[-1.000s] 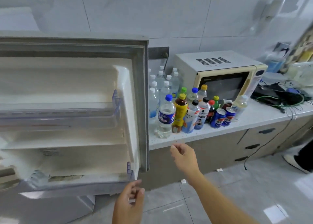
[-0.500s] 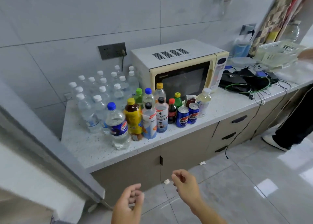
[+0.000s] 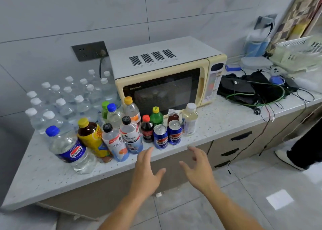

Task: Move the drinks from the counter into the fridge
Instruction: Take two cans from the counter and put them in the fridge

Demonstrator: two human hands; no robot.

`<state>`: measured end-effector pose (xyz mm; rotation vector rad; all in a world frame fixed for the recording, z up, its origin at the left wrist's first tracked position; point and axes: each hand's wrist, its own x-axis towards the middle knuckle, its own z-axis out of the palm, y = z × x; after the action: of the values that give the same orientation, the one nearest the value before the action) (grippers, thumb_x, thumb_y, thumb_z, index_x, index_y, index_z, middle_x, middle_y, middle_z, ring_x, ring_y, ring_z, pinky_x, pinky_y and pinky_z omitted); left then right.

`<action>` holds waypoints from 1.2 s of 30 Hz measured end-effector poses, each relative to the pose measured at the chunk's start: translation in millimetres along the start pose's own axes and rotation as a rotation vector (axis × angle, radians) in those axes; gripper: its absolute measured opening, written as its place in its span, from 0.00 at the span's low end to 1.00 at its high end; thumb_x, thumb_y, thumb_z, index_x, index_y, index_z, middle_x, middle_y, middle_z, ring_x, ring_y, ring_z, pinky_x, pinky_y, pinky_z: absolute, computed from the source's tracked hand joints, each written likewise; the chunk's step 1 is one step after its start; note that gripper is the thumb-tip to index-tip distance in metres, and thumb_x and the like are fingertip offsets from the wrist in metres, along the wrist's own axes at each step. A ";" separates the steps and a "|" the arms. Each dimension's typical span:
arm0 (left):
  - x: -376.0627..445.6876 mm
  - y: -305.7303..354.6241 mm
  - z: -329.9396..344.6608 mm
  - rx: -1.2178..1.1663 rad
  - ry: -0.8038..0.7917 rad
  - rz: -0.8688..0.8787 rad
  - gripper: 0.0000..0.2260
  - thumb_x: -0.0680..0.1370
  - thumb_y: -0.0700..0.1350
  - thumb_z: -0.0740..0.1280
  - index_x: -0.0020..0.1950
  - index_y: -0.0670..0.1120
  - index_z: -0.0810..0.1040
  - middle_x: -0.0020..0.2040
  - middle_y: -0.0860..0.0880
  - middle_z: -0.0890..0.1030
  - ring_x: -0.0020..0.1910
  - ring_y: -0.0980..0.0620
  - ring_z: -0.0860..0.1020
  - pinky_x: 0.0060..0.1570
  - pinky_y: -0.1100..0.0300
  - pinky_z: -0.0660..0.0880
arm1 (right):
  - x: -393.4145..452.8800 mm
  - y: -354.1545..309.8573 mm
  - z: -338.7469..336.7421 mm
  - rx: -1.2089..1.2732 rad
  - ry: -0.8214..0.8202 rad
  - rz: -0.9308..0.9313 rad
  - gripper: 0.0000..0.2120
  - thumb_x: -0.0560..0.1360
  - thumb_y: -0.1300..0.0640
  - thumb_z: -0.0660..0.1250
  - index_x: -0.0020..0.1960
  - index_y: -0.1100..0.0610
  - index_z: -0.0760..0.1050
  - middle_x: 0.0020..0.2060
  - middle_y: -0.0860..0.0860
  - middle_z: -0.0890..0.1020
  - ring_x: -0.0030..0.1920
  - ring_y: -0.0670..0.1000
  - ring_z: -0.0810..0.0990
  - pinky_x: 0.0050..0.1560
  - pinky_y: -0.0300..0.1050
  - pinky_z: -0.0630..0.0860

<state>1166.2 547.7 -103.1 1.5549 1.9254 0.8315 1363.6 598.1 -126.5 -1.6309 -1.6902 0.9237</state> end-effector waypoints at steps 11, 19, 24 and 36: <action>145.7 23.1 25.1 0.643 -0.070 0.285 0.39 0.74 0.53 0.73 0.79 0.52 0.56 0.75 0.45 0.61 0.72 0.44 0.62 0.67 0.51 0.67 | 138.4 -25.3 0.0 -0.404 -0.173 -0.373 0.37 0.70 0.49 0.75 0.74 0.48 0.63 0.71 0.46 0.67 0.67 0.51 0.72 0.63 0.46 0.76; 163.0 20.3 27.6 0.832 -0.149 0.287 0.36 0.75 0.51 0.71 0.78 0.49 0.56 0.66 0.47 0.71 0.63 0.45 0.68 0.58 0.53 0.70 | 173.3 -12.7 16.7 -0.475 -0.285 -0.303 0.42 0.67 0.44 0.77 0.75 0.47 0.60 0.67 0.48 0.71 0.63 0.54 0.75 0.58 0.49 0.77; 148.4 21.3 33.5 0.764 -0.129 0.176 0.28 0.74 0.52 0.73 0.70 0.49 0.65 0.64 0.47 0.69 0.63 0.45 0.67 0.53 0.54 0.74 | 177.5 -7.2 21.0 -0.458 -0.246 -0.349 0.34 0.66 0.42 0.76 0.65 0.48 0.64 0.61 0.49 0.78 0.58 0.54 0.78 0.51 0.47 0.77; 66.4 -6.2 63.5 -0.043 0.358 -0.139 0.29 0.65 0.39 0.80 0.60 0.55 0.73 0.55 0.56 0.73 0.54 0.52 0.77 0.48 0.70 0.72 | 121.4 26.4 0.1 -0.037 -0.258 -0.351 0.31 0.66 0.50 0.79 0.64 0.47 0.68 0.54 0.43 0.77 0.51 0.46 0.78 0.47 0.39 0.76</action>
<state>1194.9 620.5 -151.7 1.2957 2.2174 1.1428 1371.7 719.1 -153.2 -1.2186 -2.0952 0.9576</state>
